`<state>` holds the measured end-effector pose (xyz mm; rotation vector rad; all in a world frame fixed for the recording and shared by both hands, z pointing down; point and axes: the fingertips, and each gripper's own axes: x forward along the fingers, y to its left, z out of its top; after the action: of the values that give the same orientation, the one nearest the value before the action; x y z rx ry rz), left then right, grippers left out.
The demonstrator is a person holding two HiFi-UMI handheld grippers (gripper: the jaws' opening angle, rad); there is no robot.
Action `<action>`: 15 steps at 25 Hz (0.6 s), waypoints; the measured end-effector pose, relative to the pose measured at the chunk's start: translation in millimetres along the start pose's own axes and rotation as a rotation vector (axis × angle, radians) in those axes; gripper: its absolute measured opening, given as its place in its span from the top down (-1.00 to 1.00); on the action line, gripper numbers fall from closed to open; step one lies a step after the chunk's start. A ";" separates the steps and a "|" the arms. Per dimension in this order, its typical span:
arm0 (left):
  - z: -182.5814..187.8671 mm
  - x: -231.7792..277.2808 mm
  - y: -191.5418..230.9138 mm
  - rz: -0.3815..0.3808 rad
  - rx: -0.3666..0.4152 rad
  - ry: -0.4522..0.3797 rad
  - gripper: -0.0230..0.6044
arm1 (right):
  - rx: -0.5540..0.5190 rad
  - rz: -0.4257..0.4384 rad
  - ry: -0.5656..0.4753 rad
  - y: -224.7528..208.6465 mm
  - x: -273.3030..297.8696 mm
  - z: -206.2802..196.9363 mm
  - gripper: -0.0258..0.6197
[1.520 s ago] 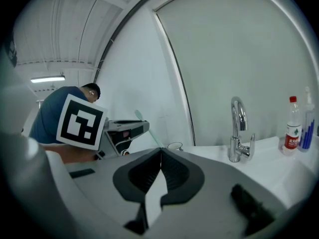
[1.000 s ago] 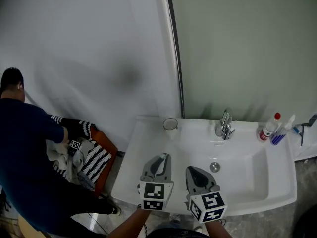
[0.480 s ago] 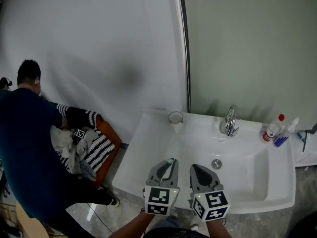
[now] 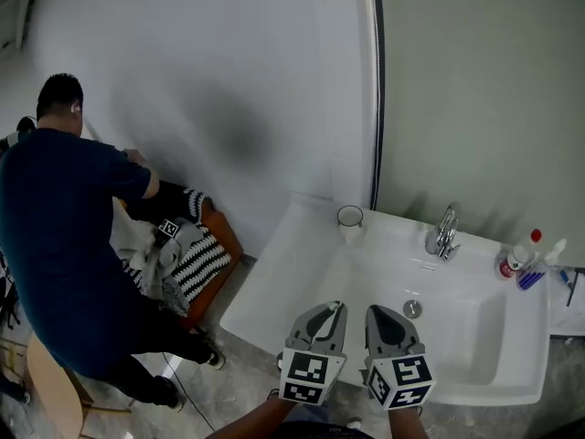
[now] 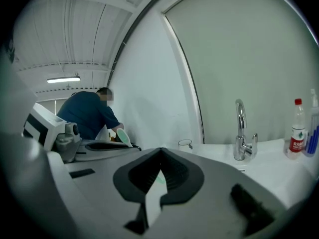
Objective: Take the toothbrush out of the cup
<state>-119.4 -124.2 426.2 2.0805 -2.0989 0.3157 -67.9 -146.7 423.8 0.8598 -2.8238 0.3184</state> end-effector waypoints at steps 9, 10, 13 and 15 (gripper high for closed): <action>1.1 -4.9 0.8 0.024 -0.003 -0.001 0.83 | -0.011 0.034 0.001 5.0 1.3 -0.6 0.89; 1.2 -4.6 0.6 0.026 -0.002 0.000 0.83 | -0.013 0.036 0.000 4.7 1.3 -0.3 0.89; 1.2 -1.6 0.7 0.029 -0.002 0.003 0.83 | -0.017 0.039 -0.001 3.2 2.8 0.5 0.89; 1.6 0.5 1.8 0.030 -0.001 0.003 0.83 | -0.017 0.041 -0.001 2.9 5.1 0.9 0.89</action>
<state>-121.2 -125.1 424.7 2.0489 -2.1298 0.3216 -73.8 -147.3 423.7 0.7998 -2.8440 0.2986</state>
